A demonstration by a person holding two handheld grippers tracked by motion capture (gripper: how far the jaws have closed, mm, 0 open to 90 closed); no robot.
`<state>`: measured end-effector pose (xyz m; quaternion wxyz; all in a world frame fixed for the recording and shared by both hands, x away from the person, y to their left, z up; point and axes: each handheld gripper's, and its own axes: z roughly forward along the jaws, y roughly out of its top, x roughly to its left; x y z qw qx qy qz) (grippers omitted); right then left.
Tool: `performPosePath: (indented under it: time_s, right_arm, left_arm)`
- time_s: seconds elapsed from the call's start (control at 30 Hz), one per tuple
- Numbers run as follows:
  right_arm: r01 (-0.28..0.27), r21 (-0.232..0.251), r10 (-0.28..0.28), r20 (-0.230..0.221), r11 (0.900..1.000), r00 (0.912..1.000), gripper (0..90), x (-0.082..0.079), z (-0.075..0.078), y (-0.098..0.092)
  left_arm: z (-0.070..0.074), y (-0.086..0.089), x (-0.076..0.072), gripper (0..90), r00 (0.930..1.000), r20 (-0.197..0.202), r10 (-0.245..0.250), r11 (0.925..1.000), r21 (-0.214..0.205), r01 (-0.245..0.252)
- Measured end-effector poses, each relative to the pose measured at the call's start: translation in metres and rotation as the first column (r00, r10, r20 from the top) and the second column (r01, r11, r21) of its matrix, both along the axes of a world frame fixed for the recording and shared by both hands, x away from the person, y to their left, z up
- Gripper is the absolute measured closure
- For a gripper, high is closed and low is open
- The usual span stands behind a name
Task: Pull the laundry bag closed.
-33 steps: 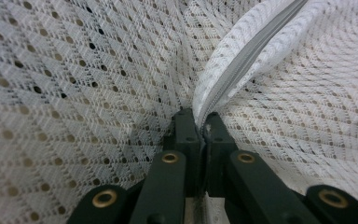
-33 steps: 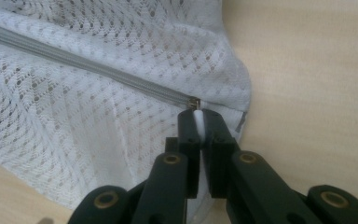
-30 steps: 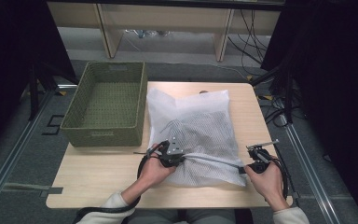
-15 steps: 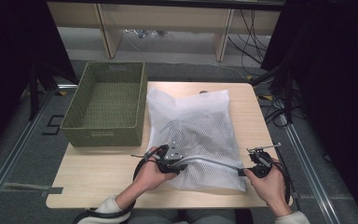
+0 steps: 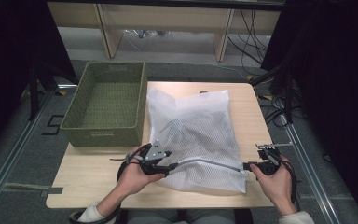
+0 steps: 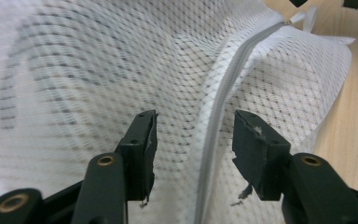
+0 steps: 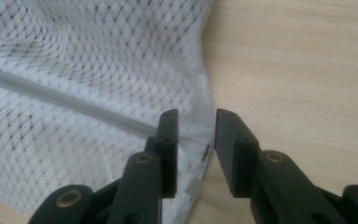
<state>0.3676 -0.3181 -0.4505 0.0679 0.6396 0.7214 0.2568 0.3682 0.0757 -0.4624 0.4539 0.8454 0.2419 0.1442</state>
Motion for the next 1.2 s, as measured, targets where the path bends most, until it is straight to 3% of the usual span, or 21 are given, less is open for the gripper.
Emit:
performPosePath:
  time_s: [0.03, 0.07, 0.17, 0.33, 0.37, 0.4, 0.5, 0.6, 0.63, 0.67, 0.77, 0.83, 0.87, 0.9, 0.97, 1.0, 1.03, 1.1, 1.13, 1.17, 1.2]
  right_arm:
    - [0.007, -0.005, -0.007, 0.002, 1.0, 1.0, 70.5, 0.0, 0.0, -0.001]
    - [-0.029, -0.002, 0.029, 0.018, 0.9996, 0.9994, 70.4, 0.002, 0.0, -0.005]
    - [-0.001, -0.015, 0.002, 0.032, 0.9999, 0.9995, 69.5, 0.002, 0.001, -0.007]
    - [0.016, 0.017, -0.016, 0.042, 0.9997, 0.999, 68.8, 0.001, 0.004, -0.01]
    - [-0.007, 0.01, 0.006, 0.049, 0.9999, 0.9988, 68.8, 0.002, 0.003, -0.013]
    - [0.028, -0.001, -0.028, 0.054, 0.9996, 0.9981, 68.7, 0.001, 0.004, -0.012]
    - [-0.001, 0.019, 0.0, 0.06, 0.9998, 0.9982, 68.5, 0.003, 0.001, -0.015]
    - [0.028, 0.024, -0.029, 0.044, 0.9993, 0.9986, 68.3, 0.002, 0.002, -0.014]
    - [0.027, 0.017, -0.028, 0.051, 0.9995, 0.9983, 68.4, 0.002, 0.002, -0.015]
    - [-0.009, 0.013, 0.008, 0.064, 0.9999, 0.9979, 68.3, 0.003, 0.001, -0.018]
    - [0.028, 0.014, -0.029, 0.066, 0.9995, 0.9974, 68.1, 0.0, 0.002, -0.018]
    - [-0.067, 0.021, 0.065, 0.099, 0.9975, 0.993, 67.7, 0.002, 0.0, -0.026]
    - [-0.057, 0.028, 0.054, 0.101, 0.998, 0.9934, 67.7, 0.002, 0.0, -0.026]
    - [-0.089, 0.022, 0.085, 0.126, 0.9958, 0.9884, 67.7, 0.003, -0.002, -0.029]
    - [0.011, 0.013, -0.013, 0.124, 0.9999, 0.9922, 67.7, 0.0, -0.002, -0.024]
    - [0.007, 0.015, -0.009, 0.123, 0.9999, 0.9924, 67.7, -0.001, -0.003, -0.025]
    - [0.02, 0.042, -0.024, 0.111, 0.9989, 0.9935, 67.7, -0.001, -0.003, -0.023]
    - [-0.036, 0.005, 0.035, 0.138, 0.9993, 0.9898, 67.5, 0.001, -0.006, -0.03]
    - [-0.048, 0.03, 0.044, 0.112, 0.9984, 0.9927, 67.5, 0.001, -0.006, -0.031]
    - [-0.048, 0.036, 0.044, 0.114, 0.9982, 0.9925, 67.5, 0.002, -0.007, -0.031]
    - [-0.002, 0.01, 0.001, 0.117, 0.9999, 0.9931, 67.5, 0.001, -0.007, -0.029]
  left_arm:
    - [0.001, 0.005, -0.001, 49.6, 0.9999, 0.006, 0.013, 0.9998, -0.017, -0.012]
    - [0.002, 0.009, 0.0, 49.3, 0.9999, 0.013, 0.008, 1.0, -0.003, -0.008]
    - [0.005, 0.021, -0.002, 48.3, 0.9988, 0.021, 0.044, 0.9984, -0.035, -0.043]
    - [0.008, 0.043, -0.004, 46.0, 0.9934, 0.047, 0.105, 0.9902, -0.097, -0.1]
    - [0.008, 0.046, -0.006, 45.7, 0.9907, 0.035, 0.131, 0.9858, -0.11, -0.127]
    - [0.007, 0.05, -0.006, 45.5, 0.9897, 0.047, 0.135, 0.9846, -0.118, -0.129]
    - [0.006, 0.059, -0.009, 45.1, 0.9869, 0.049, 0.154, 0.9805, -0.132, -0.146]
    - [0.001, 0.068, -0.014, 44.8, 0.9806, 0.043, 0.191, 0.9699, -0.162, -0.182]
    - [0.001, 0.071, -0.015, 44.8, 0.9788, 0.05, 0.198, 0.9698, -0.155, -0.189]
    - [-0.001, 0.073, -0.016, 44.8, 0.9765, 0.045, 0.211, 0.9657, -0.165, -0.201]
    - [-0.007, 0.08, -0.02, 44.9, 0.9702, 0.056, 0.236, 0.9572, -0.186, -0.222]
    - [-0.012, 0.083, -0.023, 44.8, 0.9684, 0.059, 0.242, 0.9552, -0.19, -0.227]
    - [-0.014, 0.084, -0.025, 45.0, 0.965, 0.056, 0.256, 0.9514, -0.191, -0.242]
    - [-0.016, 0.085, -0.026, 45.0, 0.9634, 0.058, 0.262, 0.9494, -0.194, -0.246]
    - [-0.02, 0.088, -0.028, 45.0, 0.9597, 0.058, 0.275, 0.944, -0.206, -0.258]
    - [-0.021, 0.089, -0.028, 45.0, 0.9592, 0.064, 0.275, 0.9447, -0.203, -0.258]
    - [-0.022, 0.089, -0.029, 45.0, 0.9565, 0.051, 0.287, 0.938, -0.217, -0.27]
    - [-0.024, 0.09, -0.029, 45.0, 0.9562, 0.055, 0.288, 0.939, -0.213, -0.27]
    - [-0.025, 0.091, -0.029, 45.0, 0.9557, 0.051, 0.29, 0.9371, -0.218, -0.273]
    - [-0.026, 0.091, -0.029, 45.0, 0.9548, 0.055, 0.292, 0.938, -0.211, -0.275]
    - [-0.028, 0.091, -0.029, 44.9, 0.9527, 0.044, 0.301, 0.9342, -0.215, -0.285]
